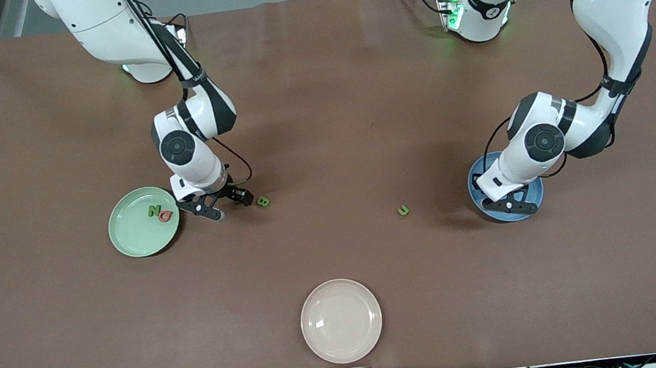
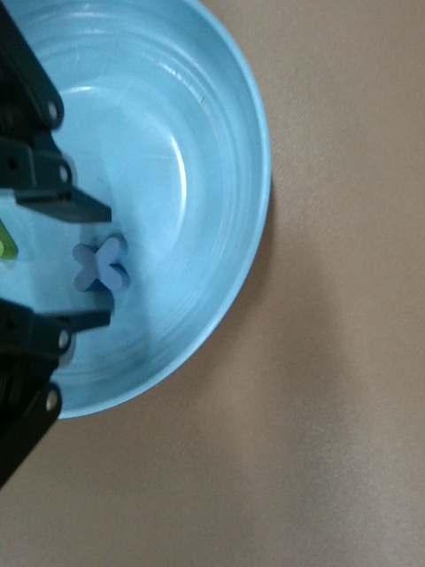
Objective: Sort upper and lower case letters into plates
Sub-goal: 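Grasp the blue G with the right gripper while the left gripper reaches n, then release G onto green plate with the right gripper while the left gripper grasps n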
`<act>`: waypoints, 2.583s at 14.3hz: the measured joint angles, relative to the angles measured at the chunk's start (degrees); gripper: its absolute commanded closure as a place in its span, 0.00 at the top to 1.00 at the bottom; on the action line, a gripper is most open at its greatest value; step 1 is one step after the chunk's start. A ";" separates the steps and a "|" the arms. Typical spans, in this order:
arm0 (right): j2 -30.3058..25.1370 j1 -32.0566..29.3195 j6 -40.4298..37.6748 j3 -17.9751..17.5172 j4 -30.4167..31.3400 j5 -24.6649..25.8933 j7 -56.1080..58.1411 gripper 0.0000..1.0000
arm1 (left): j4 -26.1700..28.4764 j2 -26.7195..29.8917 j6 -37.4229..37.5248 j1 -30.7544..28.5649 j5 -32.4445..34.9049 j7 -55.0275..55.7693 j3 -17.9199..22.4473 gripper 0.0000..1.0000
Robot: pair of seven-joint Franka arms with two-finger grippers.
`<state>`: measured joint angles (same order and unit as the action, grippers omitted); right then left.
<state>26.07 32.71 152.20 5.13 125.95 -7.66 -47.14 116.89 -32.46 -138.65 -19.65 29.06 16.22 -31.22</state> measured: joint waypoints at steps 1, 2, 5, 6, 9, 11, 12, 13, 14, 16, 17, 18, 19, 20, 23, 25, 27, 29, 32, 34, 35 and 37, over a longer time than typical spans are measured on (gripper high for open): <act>0.01 0.21 -0.02 0.00 0.00 0.00 -0.13 0.89 | -0.24 0.37 0.01 -0.25 0.00 0.00 -0.17 0.99; 0.02 0.27 -0.04 0.00 0.00 0.00 -0.17 0.86 | -0.57 0.99 0.52 -0.68 0.00 0.00 -0.90 0.99; 0.04 0.35 -0.08 0.00 0.01 0.00 -0.17 0.70 | -4.25 3.07 9.17 -1.21 -1.31 1.78 -5.52 0.99; 0.05 0.40 -0.09 -0.01 0.01 0.00 -0.17 0.64 | -6.17 3.46 12.45 -0.72 -2.31 4.13 -6.93 0.99; 0.05 0.44 -0.13 0.00 0.01 0.00 -0.17 0.41 | -11.17 3.17 17.05 4.15 -5.00 17.88 -8.06 0.99; -0.20 0.44 -0.25 0.02 -0.02 0.00 -0.17 0.18 | -14.27 0.81 17.28 8.04 -6.11 31.68 -8.00 0.99; -0.40 0.44 -0.67 0.13 -0.02 0.03 -0.17 0.06 | -16.11 -1.08 17.28 9.92 -6.11 38.15 -7.97 1.00; -0.38 0.44 -0.70 0.14 -0.03 0.04 -0.17 0.01 | -17.98 -3.20 17.24 11.75 -6.11 43.37 -7.87 1.00; -0.38 0.44 -0.70 0.14 -0.03 0.04 -0.17 0.00 | -19.77 -5.32 17.11 13.62 -6.09 47.69 -7.46 1.00; -0.38 0.42 -0.93 0.17 -0.11 0.03 -0.17 0.00 | -22.62 -8.91 15.40 17.78 -6.00 54.49 -4.68 1.00; -0.41 0.35 -1.94 0.31 -0.36 0.04 -0.16 0.00 | -23.40 -10.10 13.46 19.76 -6.00 56.86 -2.65 1.00; -0.57 0.00 -4.05 0.55 -0.92 0.04 0.24 0.00 | -23.82 -10.96 11.27 21.41 -6.00 58.56 -0.72 1.00; -1.05 -0.82 -7.06 0.84 -1.86 0.04 1.44 0.00 | -23.95 -11.58 9.45 22.58 -6.00 59.67 0.77 1.00; -1.95 -2.24 -10.62 1.03 -2.95 0.04 3.55 0.00 | -23.96 -12.05 8.30 23.15 -6.00 60.36 1.60 1.00; -6.11 -8.92 -18.60 1.37 -5.22 0.05 14.66 0.00 | -23.97 -13.03 5.75 23.39 -5.74 60.94 2.12 0.99; -8.43 -14.04 -20.86 1.55 -5.17 0.07 23.87 0.00 | -23.98 -13.60 4.41 23.68 -5.67 61.51 2.32 0.98; -9.26 -18.83 -21.18 1.64 -4.68 0.08 33.09 0.00 | -23.99 -14.18 3.88 25.10 -5.67 61.93 3.51 0.89; -9.25 -22.95 -21.13 1.69 -4.16 0.19 41.03 0.01 | -23.98 -14.55 3.77 26.57 -5.66 62.73 4.77 0.74; -9.19 -26.92 -18.60 1.70 -2.46 3.68 47.53 0.01 | -23.97 -14.86 3.77 27.07 -5.66 63.08 5.24 0.53; -9.00 -28.51 -14.63 1.67 -0.19 5.45 49.85 0.01 | -24.01 -14.85 3.79 27.05 -5.66 63.08 5.26 0.37; -8.74 -29.34 -12.86 1.67 0.85 5.63 51.10 0.01 | -24.04 -14.82 3.85 27.05 -5.66 63.10 5.25 0.31; -7.56 -30.61 -10.56 1.67 1.98 5.69 52.70 0.01 | -24.14 -14.61 4.11 27.05 -5.66 63.10 5.23 0.18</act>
<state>18.51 2.10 141.63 6.80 127.93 -1.97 5.56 92.75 -47.06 -134.53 7.39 23.40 79.32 -25.99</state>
